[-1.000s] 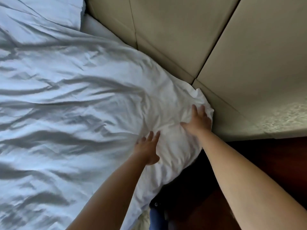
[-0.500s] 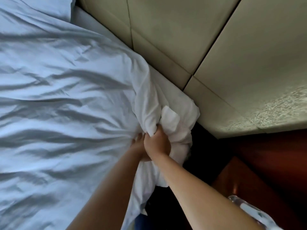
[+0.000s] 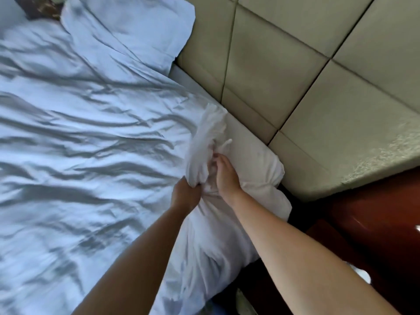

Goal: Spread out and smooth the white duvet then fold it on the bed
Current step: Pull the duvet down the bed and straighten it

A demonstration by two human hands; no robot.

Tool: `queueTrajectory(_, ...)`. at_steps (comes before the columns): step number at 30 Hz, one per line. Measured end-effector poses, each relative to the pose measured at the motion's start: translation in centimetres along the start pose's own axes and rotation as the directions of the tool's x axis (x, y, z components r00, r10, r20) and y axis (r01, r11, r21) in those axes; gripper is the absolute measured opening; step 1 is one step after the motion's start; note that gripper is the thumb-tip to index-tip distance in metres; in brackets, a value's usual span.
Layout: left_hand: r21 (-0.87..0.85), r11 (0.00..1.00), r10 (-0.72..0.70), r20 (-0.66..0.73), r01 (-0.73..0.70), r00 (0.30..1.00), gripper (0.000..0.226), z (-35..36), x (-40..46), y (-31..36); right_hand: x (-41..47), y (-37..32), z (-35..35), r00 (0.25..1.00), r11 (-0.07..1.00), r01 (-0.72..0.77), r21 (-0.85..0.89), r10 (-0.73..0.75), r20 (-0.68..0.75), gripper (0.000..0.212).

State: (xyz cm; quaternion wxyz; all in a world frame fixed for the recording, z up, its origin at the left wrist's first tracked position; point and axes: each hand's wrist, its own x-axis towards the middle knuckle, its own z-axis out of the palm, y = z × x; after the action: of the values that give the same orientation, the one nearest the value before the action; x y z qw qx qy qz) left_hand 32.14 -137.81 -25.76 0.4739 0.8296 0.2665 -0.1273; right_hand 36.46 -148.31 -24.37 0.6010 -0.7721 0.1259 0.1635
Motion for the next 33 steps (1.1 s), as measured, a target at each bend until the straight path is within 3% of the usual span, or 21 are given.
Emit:
queueTrajectory(2, -0.030, 0.999, 0.037, -0.069, -0.039, 0.997, 0.041, -3.4, -0.3, 1.3, -1.2, 1.5, -1.3, 0.992, 0.932, 0.008, -0.362, 0.039, 0.124, 0.045)
queueTrajectory(4, -0.112, 0.992, 0.050, -0.124, -0.064, 0.991, 0.047, -6.2, -0.8, 2.7, -3.0, 2.6, -1.8, 0.951, 0.771, 0.052, -0.635, 0.156, 0.268, 0.071)
queueTrajectory(6, -0.207, 0.975, 0.058, -0.146, -0.087, 0.988, 0.046, -8.4, -1.6, 4.0, -5.0, 3.0, -1.7, 0.906, 0.719, 0.075, -0.691, 0.240, 0.348, 0.107)
queueTrajectory(8, -0.323, 0.942, 0.050, -0.132, -0.090, 0.990, 0.043, -9.8, -2.8, 5.2, -6.5, 2.5, -1.2, 0.892, 0.732, 0.074, -0.677, 0.254, 0.373, 0.127)
queueTrajectory(10, -0.402, 0.910, 0.062, -0.103, -0.098, 0.993, 0.043, -10.8, -3.9, 5.6, -7.3, 1.4, -0.4, 0.903, 0.734, 0.115, -0.670, 0.204, 0.379, 0.115)
queueTrajectory(12, -0.382, 0.914, 0.119, -0.064, -0.134, 0.991, 0.033, -11.9, -4.7, 5.1, -8.4, 0.2, 1.2, 0.903, 0.706, 0.172, -0.687, 0.166, 0.396, 0.075)
queueTrajectory(13, -0.344, 0.925, 0.150, -0.059, -0.161, 0.987, 0.028, -12.4, -5.2, 4.7, -9.2, -0.7, 2.3, 0.909, 0.731, 0.173, -0.660, 0.140, 0.394, 0.057)
queueTrajectory(15, -0.269, 0.947, 0.164, -0.073, -0.177, 0.984, 0.033, -13.3, -6.1, 3.2, -10.9, -3.1, 4.4, 0.929, 0.883, 0.101, -0.459, 0.081, 0.360, 0.031)
queueTrajectory(17, -0.084, 0.984, 0.144, -0.128, -0.156, 0.981, 0.045, -13.8, -7.7, 1.1, -12.5, -6.3, 5.8, 0.958, 0.973, 0.017, -0.229, 0.050, 0.284, 0.011)
queueTrajectory(19, 0.273, 0.949, 0.213, -0.177, -0.160, 0.961, 0.042, -14.1, -10.2, -1.2, -13.9, -9.8, 6.3, 0.977, 0.998, -0.022, -0.051, 0.032, 0.209, 0.012)
queueTrajectory(21, 0.399, 0.893, 0.284, -0.142, -0.208, 0.948, 0.040, -14.3, -12.5, -3.1, -15.3, -12.9, 6.4, 0.988, 0.994, -0.047, 0.101, 0.031, 0.152, 0.015)
queueTrajectory(23, 0.230, 0.940, 0.247, 0.053, -0.252, 0.968, 0.072, -14.5, -13.9, -4.3, -16.9, -14.7, 6.6, 0.992, 0.988, -0.071, 0.137, 0.055, 0.112, 0.012)
queueTrajectory(25, 0.040, 0.983, 0.162, 0.288, -0.181, 0.944, 0.129, -14.7, -14.7, -4.7, -18.2, -15.2, 7.0, 0.994, 0.990, -0.067, 0.124, 0.056, 0.091, 0.034)
queueTrajectory(26, 0.031, 0.987, 0.136, 0.333, -0.155, 0.933, 0.149, -14.7, -15.1, -4.6, -18.9, -15.2, 7.5, 0.995, 0.993, -0.045, 0.107, 0.035, 0.095, 0.040)
queueTrajectory(27, 0.043, 0.987, 0.135, 0.315, -0.156, 0.939, 0.159, -14.6, -15.5, -4.6, -19.6, -15.3, 7.9, 0.994, 0.995, -0.023, 0.097, 0.013, 0.105, 0.043)
queueTrajectory(29, 0.074, 0.978, 0.183, 0.132, -0.194, 0.974, 0.156, -14.4, -16.3, -4.4, -21.2, -15.6, 8.8, 0.992, 0.994, 0.002, 0.112, -0.016, 0.126, 0.044)
queueTrajectory(31, 0.108, 0.968, 0.239, -0.117, -0.227, 0.964, 0.120, -14.5, -17.1, -4.4, -22.4, -15.9, 9.3, 0.987, 0.989, 0.010, 0.150, -0.033, 0.154, 0.044)
queueTrajectory(33, 0.239, 0.939, 0.312, -0.293, -0.246, 0.904, 0.074, -15.0, -17.7, -4.0, -23.2, -16.1, 8.8, 0.979, 0.981, 0.022, 0.191, -0.060, 0.194, 0.040)
